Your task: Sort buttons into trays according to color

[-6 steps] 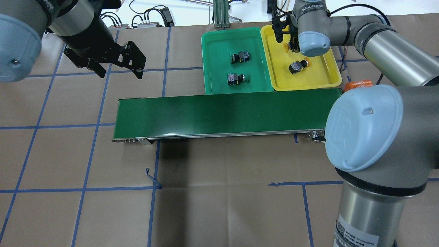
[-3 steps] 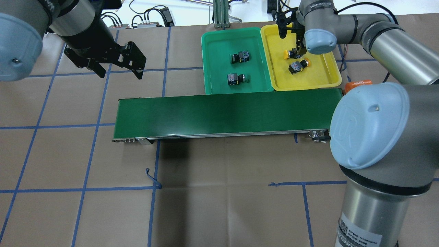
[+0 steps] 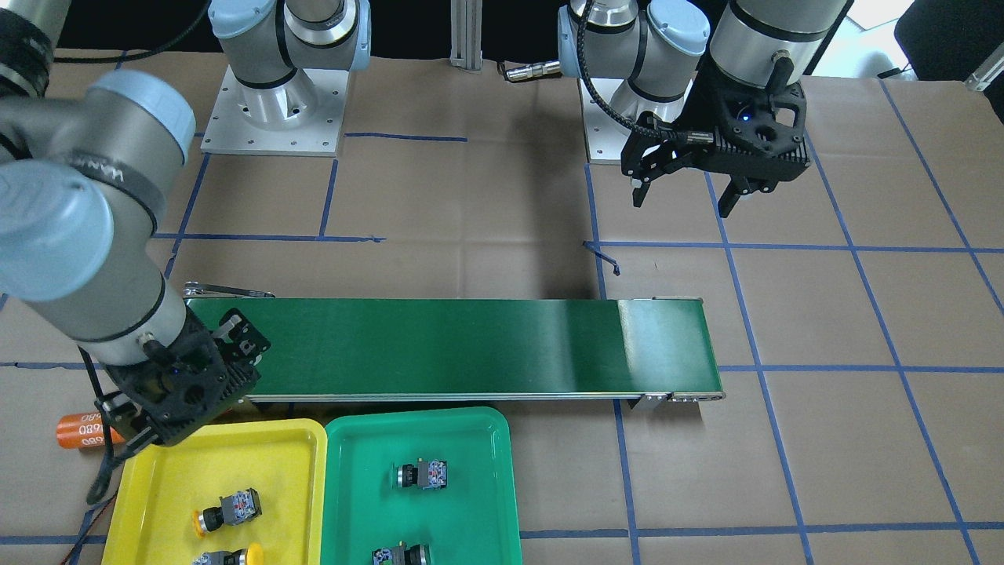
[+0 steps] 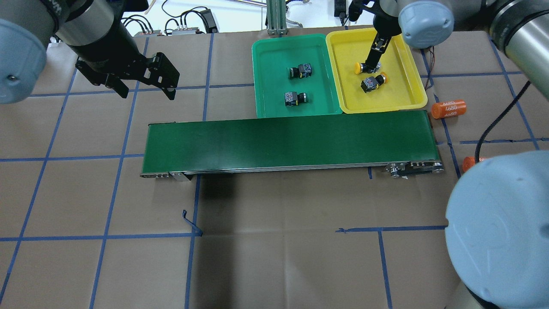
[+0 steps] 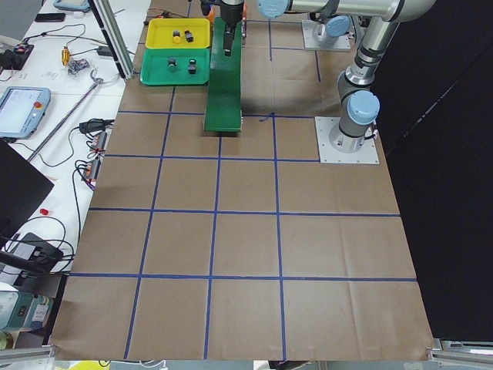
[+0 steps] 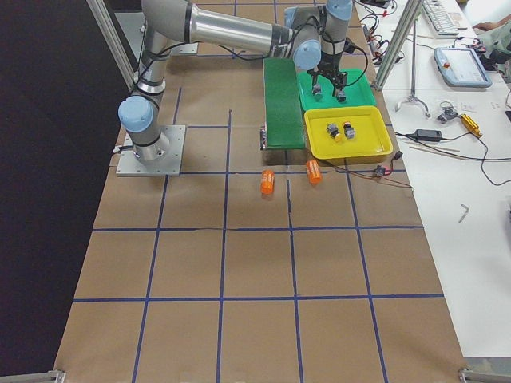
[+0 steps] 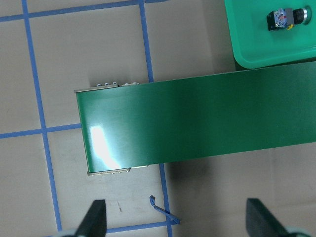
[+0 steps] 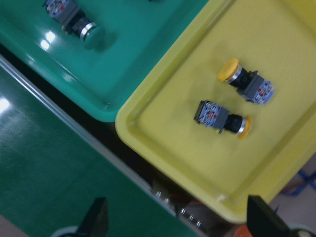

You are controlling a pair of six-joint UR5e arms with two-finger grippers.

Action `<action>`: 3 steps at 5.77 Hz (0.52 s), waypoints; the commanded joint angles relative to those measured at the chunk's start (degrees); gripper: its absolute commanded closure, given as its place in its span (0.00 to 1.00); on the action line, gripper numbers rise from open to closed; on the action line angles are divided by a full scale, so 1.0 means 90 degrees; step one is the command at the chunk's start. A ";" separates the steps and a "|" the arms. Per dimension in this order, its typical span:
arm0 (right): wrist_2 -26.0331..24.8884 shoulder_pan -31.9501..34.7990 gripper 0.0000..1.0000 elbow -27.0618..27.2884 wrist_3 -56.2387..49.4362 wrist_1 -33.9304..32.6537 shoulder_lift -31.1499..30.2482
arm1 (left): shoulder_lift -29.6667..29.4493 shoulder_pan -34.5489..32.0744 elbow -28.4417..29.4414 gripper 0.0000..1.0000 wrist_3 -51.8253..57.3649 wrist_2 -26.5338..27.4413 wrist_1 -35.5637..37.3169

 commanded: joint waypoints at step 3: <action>0.0017 0.0326 0.00 0.0060 0.3809 0.2213 -0.1522 | 0.0071 0.0001 0.0007 0.01 -0.0439 0.0014 -0.0235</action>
